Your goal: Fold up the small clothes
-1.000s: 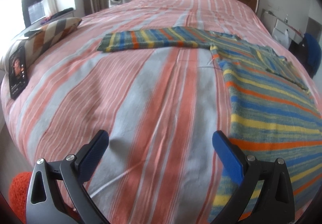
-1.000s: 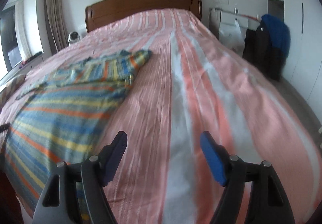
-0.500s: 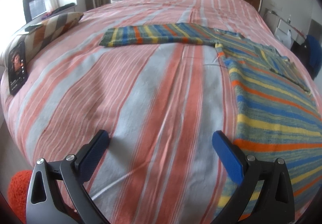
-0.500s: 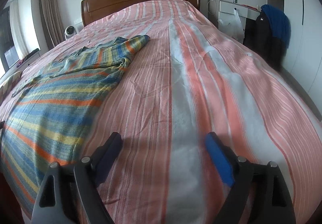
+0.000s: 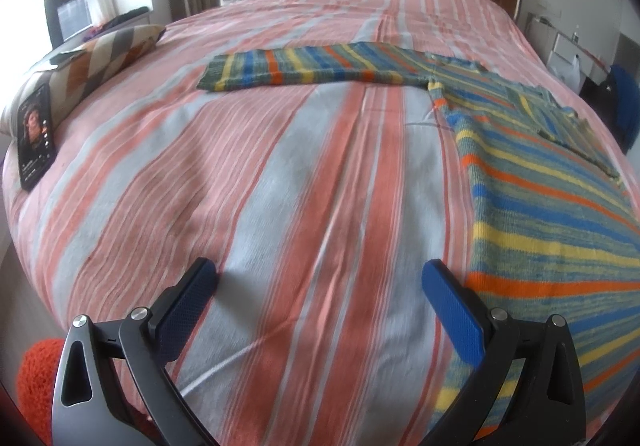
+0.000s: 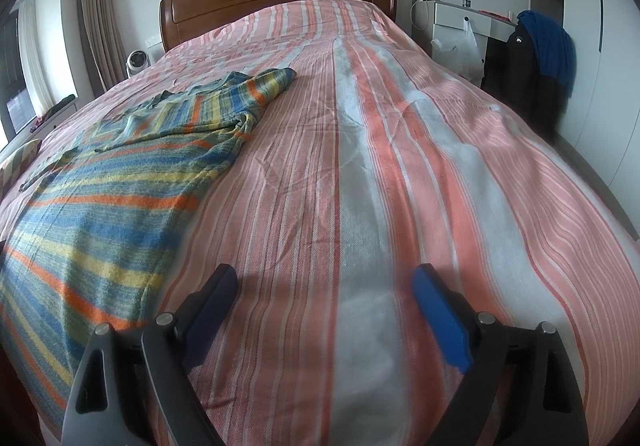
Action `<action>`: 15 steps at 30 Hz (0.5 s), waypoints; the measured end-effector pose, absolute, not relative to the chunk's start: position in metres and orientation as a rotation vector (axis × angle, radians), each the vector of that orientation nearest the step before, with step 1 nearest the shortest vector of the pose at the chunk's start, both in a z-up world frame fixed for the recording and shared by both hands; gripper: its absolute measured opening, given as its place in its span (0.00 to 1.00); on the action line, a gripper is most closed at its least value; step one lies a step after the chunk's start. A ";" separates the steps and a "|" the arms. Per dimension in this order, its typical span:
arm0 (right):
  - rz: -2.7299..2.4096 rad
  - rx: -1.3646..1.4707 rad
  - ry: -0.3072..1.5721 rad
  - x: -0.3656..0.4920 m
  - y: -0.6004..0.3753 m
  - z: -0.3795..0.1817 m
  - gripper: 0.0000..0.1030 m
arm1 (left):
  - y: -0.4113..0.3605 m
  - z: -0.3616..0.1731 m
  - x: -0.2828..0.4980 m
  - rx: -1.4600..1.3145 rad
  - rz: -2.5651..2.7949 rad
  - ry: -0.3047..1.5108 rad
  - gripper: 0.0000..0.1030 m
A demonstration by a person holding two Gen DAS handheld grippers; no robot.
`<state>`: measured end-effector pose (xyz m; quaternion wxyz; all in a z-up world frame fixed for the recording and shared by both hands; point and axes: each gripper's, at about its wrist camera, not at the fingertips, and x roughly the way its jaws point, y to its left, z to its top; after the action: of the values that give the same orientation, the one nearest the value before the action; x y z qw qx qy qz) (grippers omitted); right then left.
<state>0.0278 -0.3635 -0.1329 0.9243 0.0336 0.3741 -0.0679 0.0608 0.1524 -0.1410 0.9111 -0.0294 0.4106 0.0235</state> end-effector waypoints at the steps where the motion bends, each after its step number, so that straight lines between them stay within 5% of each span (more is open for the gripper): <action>1: -0.139 0.069 0.768 0.028 -0.363 -0.133 0.87 | 0.153 -0.141 0.061 -0.060 0.049 0.846 0.99; 15: -0.141 0.068 0.768 0.027 -0.364 -0.133 0.87 | 0.153 -0.142 0.060 -0.062 0.047 0.849 1.00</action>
<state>0.0273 -0.3638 -0.1333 0.9242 0.0332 0.3743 -0.0687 0.0600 0.1533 -0.1419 0.9106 -0.0299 0.4116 0.0228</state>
